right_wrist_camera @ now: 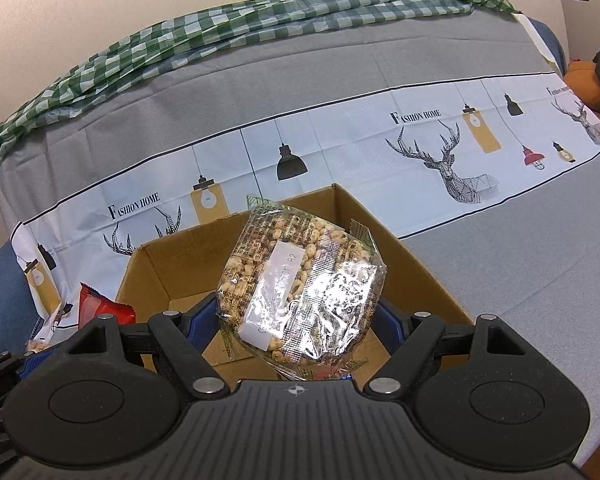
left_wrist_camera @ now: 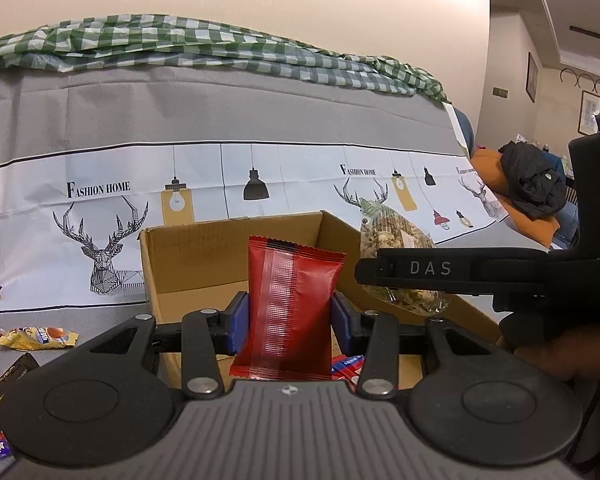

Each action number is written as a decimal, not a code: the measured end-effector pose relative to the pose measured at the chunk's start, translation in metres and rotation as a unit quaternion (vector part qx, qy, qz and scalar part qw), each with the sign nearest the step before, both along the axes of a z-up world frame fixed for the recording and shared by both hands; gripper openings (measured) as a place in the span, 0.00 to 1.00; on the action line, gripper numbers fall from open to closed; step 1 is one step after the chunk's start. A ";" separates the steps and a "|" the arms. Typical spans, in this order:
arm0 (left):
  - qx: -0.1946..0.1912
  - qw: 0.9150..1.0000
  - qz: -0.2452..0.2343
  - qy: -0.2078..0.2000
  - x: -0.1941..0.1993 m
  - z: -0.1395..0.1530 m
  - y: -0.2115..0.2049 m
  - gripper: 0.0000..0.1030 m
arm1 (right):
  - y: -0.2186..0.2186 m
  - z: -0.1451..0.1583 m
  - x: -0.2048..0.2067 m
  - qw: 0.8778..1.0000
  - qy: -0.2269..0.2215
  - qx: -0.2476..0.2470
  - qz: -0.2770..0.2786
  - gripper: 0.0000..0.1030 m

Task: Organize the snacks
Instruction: 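Open right tool to drop nut bag while left drops red packet into box, then move both tools back down to the snacks on the sofa, then grasp dark chocolate bar with left tool while right grasps purple wafer bar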

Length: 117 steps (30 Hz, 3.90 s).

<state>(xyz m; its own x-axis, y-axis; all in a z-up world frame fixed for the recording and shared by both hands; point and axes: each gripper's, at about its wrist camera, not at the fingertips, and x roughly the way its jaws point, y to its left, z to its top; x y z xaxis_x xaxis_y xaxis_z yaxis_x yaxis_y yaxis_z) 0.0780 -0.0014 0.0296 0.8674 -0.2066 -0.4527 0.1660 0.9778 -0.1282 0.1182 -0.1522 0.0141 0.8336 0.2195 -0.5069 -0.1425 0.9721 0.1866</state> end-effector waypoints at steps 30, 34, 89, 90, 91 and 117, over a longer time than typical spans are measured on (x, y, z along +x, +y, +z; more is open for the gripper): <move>0.018 0.999 0.047 0.006 -0.001 0.001 0.018 0.51 | 0.019 -0.002 -0.002 1.000 0.005 -0.004 0.008 0.81; -0.003 0.996 0.081 0.026 -0.004 0.001 0.046 0.42 | 0.038 -0.003 -0.009 1.000 0.001 -0.005 0.019 0.81; -0.046 0.930 0.353 0.094 -0.055 -0.005 0.260 0.24 | 0.326 -0.137 -0.025 0.964 0.123 -0.147 0.182 0.66; -0.046 0.929 0.354 0.095 -0.055 -0.006 0.261 0.24 | 0.326 -0.136 -0.030 0.963 0.115 -0.157 0.188 0.61; -0.046 0.929 0.355 0.096 -0.054 -0.006 0.262 0.24 | 0.326 -0.135 -0.032 0.961 0.111 -0.163 0.194 0.56; -0.036 0.942 0.276 0.185 -0.020 -0.043 0.244 0.35 | 0.269 -0.115 -0.053 0.915 0.108 -0.200 0.332 0.45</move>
<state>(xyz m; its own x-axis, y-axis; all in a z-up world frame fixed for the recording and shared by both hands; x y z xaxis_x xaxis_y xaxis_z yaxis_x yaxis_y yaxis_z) 0.0583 0.2425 -0.0136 0.6371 0.1886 -0.7474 -0.4354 0.8881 -0.1471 0.0648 0.1165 -0.1011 0.4547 0.4022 -0.7947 -0.7288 0.6809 -0.0724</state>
